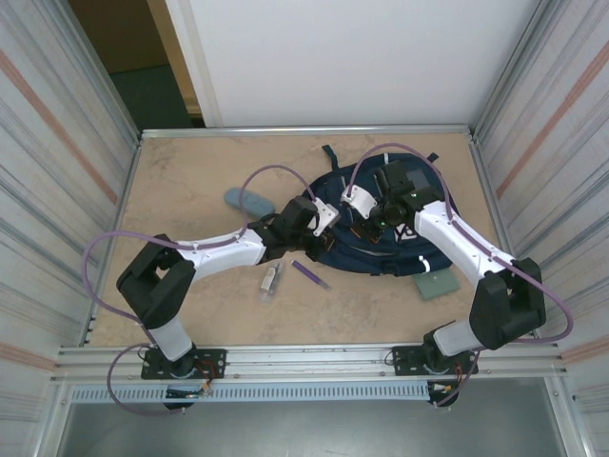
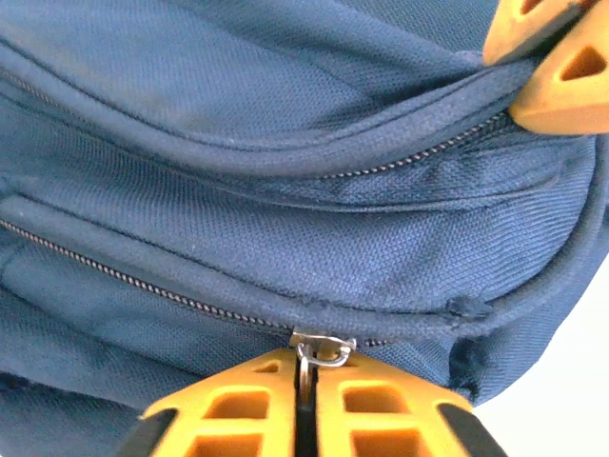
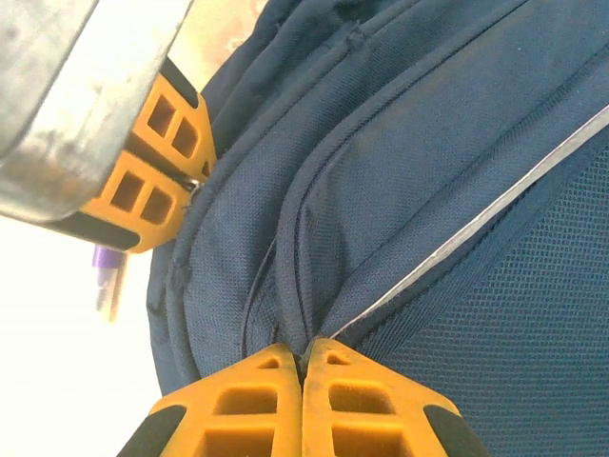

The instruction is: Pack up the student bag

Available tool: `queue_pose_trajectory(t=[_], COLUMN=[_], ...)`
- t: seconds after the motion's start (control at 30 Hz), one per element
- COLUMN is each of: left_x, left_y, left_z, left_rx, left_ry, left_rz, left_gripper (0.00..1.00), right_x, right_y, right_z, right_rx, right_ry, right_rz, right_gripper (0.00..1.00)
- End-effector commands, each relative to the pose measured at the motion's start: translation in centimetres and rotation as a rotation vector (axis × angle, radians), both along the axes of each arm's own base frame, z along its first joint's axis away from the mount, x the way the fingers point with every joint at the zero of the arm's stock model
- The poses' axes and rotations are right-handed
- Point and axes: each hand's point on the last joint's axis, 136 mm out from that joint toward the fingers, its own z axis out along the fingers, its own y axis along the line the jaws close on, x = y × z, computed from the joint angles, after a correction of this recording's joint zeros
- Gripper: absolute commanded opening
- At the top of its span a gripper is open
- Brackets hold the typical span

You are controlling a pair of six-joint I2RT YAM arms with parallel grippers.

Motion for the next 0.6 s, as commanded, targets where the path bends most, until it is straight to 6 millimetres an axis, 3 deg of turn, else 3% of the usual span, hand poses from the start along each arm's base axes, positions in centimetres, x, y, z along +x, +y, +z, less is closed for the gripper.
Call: queue_pose_trajectory(t=[0.0, 0.27, 0.47, 0.57], left_x=[1.3, 1.7, 4.1, 5.1], left_y=[1.1, 3.8, 5.6, 6.3], left_z=[2.3, 3.1, 1.4, 1.6], left_rx=[0.028, -0.03, 0.035, 0.03], left_ry=[-0.119, -0.111, -0.129, -0.142], left_rz=[0.014, -0.022, 0.0, 0.022], left_gripper=[0.0, 0.0, 0.0, 0.0], right_x=[-1.0, -2.5, -2.9, -3.3], right_y=[0.6, -0.3, -0.8, -0.7], right_z=[0.2, -1.8, -2.0, -2.1], right_rx=[0.011, -0.048, -0.153, -0.216], right_ry=[0.028, 0.006, -0.082, -0.122], right_rz=[0.024, 0.002, 0.091, 0.136], right_gripper=[0.0, 0.0, 0.0, 0.0])
